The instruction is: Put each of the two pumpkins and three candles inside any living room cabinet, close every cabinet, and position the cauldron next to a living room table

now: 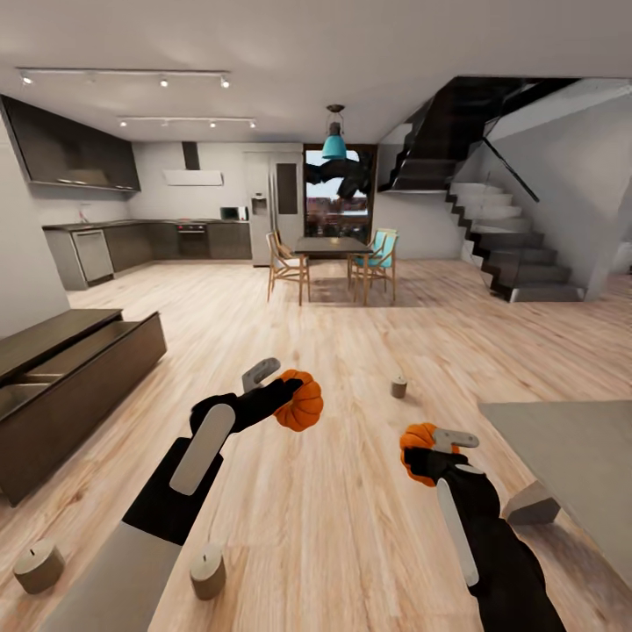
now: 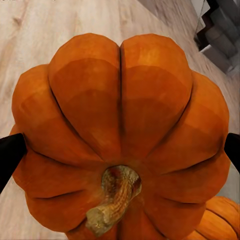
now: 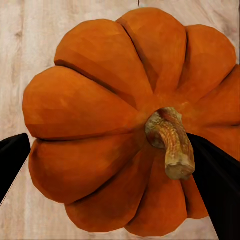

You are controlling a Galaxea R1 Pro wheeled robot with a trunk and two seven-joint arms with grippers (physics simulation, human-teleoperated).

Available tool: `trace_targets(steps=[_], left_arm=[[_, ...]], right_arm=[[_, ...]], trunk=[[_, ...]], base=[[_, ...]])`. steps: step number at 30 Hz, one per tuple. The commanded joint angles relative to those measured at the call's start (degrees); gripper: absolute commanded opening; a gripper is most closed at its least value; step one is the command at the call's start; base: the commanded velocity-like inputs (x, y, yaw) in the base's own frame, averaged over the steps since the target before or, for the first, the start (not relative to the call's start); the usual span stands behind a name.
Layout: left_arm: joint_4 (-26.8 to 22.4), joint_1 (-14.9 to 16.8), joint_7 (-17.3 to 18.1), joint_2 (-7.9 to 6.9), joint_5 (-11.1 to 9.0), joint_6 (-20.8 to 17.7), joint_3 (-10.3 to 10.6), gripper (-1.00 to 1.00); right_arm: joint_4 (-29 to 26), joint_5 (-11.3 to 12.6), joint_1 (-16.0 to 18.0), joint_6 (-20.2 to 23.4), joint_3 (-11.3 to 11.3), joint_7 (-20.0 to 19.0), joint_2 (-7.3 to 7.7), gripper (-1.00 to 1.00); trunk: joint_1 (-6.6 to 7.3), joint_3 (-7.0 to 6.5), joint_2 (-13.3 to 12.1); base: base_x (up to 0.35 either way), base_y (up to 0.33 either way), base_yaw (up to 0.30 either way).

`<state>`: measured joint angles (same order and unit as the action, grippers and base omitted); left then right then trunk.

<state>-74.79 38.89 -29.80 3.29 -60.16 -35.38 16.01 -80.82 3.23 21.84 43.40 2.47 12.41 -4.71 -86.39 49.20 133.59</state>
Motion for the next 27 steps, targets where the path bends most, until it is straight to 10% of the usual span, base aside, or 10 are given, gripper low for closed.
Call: trace_targets(steps=[1, 27], left_arm=[[-0.09, 0.05, -0.56, -0.01, -0.67, 0.1, 0.01, -1.0], [0.07, 0.05, -0.2, -0.04, -0.93, -0.02, -0.14, -1.0]], right_arm=[[0.06, 0.28, 0.05, 0.2, -0.04, 0.34, -0.03, -1.0], [2.68, 0.19, 0.05, 0.08, -0.47, 0.6, -0.22, -1.0]], trunk=[[-0.02, 0.06, 0.03], [-0.02, -0.03, 0.03]], base=[[0.311, -0.029, -0.038], [0.222, -0.002, -0.025]])
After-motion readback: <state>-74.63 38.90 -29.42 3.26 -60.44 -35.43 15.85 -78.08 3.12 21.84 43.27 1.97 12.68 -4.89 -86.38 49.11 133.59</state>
